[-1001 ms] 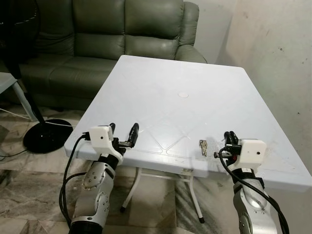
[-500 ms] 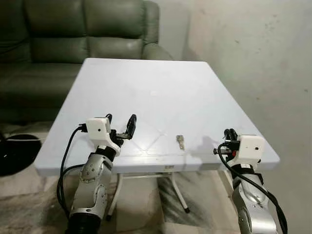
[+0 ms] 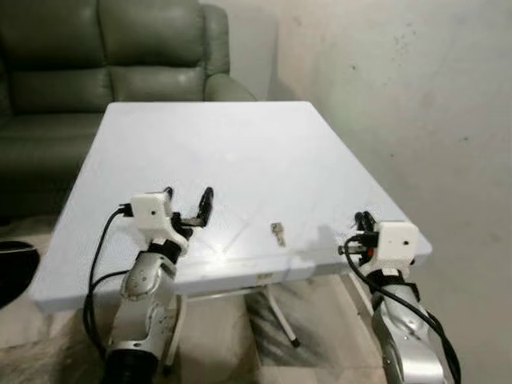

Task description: Hang keys on a hook

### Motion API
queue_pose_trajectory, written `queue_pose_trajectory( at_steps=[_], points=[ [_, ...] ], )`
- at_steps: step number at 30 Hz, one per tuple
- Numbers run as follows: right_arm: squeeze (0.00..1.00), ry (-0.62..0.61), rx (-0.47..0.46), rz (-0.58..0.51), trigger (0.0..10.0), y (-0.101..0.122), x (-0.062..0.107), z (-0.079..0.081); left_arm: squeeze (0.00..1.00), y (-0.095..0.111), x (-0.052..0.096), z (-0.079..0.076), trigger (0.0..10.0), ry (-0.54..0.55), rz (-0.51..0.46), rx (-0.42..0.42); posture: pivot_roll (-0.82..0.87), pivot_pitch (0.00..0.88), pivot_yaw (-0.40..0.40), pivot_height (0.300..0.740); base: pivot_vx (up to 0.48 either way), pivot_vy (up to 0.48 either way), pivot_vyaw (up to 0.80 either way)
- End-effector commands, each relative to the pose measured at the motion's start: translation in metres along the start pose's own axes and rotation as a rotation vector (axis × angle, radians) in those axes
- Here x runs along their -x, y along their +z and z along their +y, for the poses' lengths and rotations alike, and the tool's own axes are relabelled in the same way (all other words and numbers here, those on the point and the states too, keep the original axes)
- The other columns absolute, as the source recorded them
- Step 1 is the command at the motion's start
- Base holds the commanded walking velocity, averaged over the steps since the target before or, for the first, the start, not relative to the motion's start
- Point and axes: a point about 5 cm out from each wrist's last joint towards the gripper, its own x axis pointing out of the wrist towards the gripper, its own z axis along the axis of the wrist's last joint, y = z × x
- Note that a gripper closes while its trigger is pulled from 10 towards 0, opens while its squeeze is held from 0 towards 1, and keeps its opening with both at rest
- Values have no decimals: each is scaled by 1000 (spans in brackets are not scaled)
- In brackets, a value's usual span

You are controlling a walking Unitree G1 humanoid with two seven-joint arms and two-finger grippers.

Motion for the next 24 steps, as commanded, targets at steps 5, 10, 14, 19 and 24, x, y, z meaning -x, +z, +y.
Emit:
queue_pose_trajectory(
  at_steps=[5,10,14,19,24],
  points=[
    [0,-20,18,9,10000,-1,1,-8,0,-4,0,-7,10000,-15,17,18,-8,0,-53,740,0,-384,-788],
    [0,-14,19,13,10000,-1,1,-7,0,-5,1,-7,10000,-7,20,24,-5,0,-58,740,0,-364,-788],
    [0,-14,21,14,10000,-1,1,-7,0,-5,1,-7,10000,0,23,28,-5,0,-59,740,0,-250,-788],
    [0,-18,21,-1,10000,0,0,-8,0,-5,1,-8,10000,15,9,95,-6,0,-61,740,0,0,-788],
    [0,28,27,-59,10000,9,0,-3,0,-8,-1,-9,10000,38,49,86,-5,0,-62,740,0,0,0]
  ],
)
